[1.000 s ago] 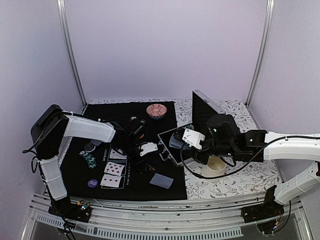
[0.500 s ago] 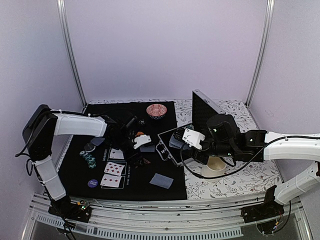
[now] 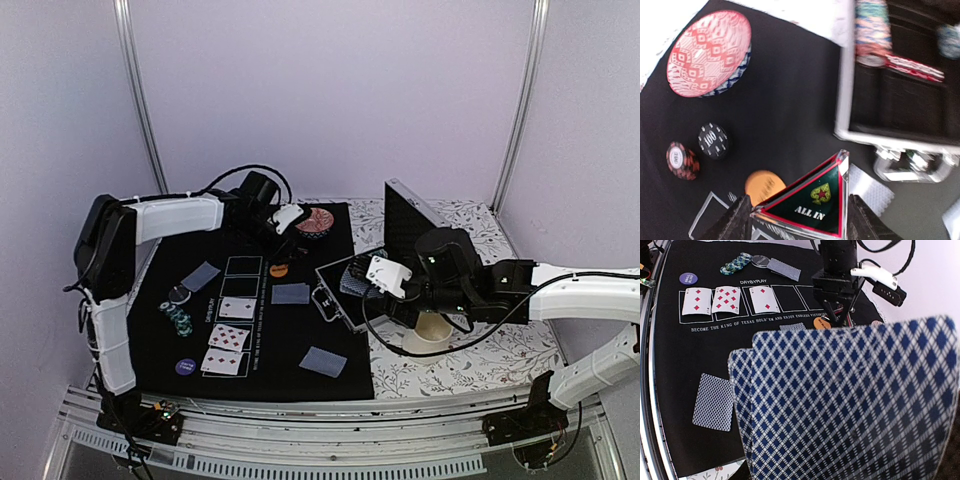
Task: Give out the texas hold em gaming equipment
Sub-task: Pick up the all-in button from the poker table mat, then place the all-in button in the big blind area.
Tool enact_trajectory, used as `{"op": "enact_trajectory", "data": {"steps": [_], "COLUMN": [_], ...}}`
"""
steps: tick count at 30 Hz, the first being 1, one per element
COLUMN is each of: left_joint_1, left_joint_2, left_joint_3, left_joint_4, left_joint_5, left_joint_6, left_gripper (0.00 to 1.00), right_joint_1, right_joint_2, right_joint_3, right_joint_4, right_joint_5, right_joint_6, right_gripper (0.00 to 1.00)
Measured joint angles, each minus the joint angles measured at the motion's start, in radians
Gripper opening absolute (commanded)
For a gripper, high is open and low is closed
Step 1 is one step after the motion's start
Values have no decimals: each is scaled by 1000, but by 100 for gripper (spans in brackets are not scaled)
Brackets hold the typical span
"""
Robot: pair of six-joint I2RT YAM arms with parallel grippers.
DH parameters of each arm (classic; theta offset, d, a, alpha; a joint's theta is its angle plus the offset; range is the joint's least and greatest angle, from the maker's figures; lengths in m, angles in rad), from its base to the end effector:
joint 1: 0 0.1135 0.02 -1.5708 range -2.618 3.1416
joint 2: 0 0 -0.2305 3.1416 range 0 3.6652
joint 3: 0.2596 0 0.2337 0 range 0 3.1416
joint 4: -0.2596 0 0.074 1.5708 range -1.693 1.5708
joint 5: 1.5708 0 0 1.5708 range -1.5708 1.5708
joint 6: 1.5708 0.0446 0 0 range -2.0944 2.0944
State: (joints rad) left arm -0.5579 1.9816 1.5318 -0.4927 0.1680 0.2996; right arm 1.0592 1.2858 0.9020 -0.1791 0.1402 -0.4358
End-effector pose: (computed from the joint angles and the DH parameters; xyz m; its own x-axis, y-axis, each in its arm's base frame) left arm 0.3446 -0.2238 0.1852 -0.4771 0.6407 -0.6015 0.7809 0.6230 0.0442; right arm 0.1460 0.2472 0.2427 0.1032 -0.6700 -0.7352 -0.8405 0.3365 -0.4246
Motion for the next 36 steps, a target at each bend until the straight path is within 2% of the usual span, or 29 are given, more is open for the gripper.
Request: {"op": "enact_trajectory", "data": {"steps": [6,13,15,20,25,31,34,36], "left_joint_1": [1,2,2,2,-2,-7,-8,-9], "left_joint_2": [234,326,328,328,327,274,197,101], "left_joint_3": [196,282,288,291,291,288,261,188], "left_joint_4": [-27,-53,-51,-52,-52,-53,-46,-31], "left_joint_5": [-121,-161,-161,-157,-126,-81,-70,-65], "left_joint_6": [-55,-101,-110,-121,-135,-147,-172,-204], "left_gripper": [39,44,48,69,79,79,78,74], "right_joint_1": [0,0,0,0,0,0,0,0], "right_joint_2": [-10,-21,-21,-21,-21,-21,-21,-22], "right_joint_3": [0,0,0,0,0,0,0,0], "right_joint_4": [-17,-24,-25,-25,-25,-27,-28,-31], "right_joint_5": [7,8,8,8,8,8,8,8], "right_joint_6": [6,10,10,10,10,10,10,11], "right_gripper": [41,41,41,41,41,41,41,41]}}
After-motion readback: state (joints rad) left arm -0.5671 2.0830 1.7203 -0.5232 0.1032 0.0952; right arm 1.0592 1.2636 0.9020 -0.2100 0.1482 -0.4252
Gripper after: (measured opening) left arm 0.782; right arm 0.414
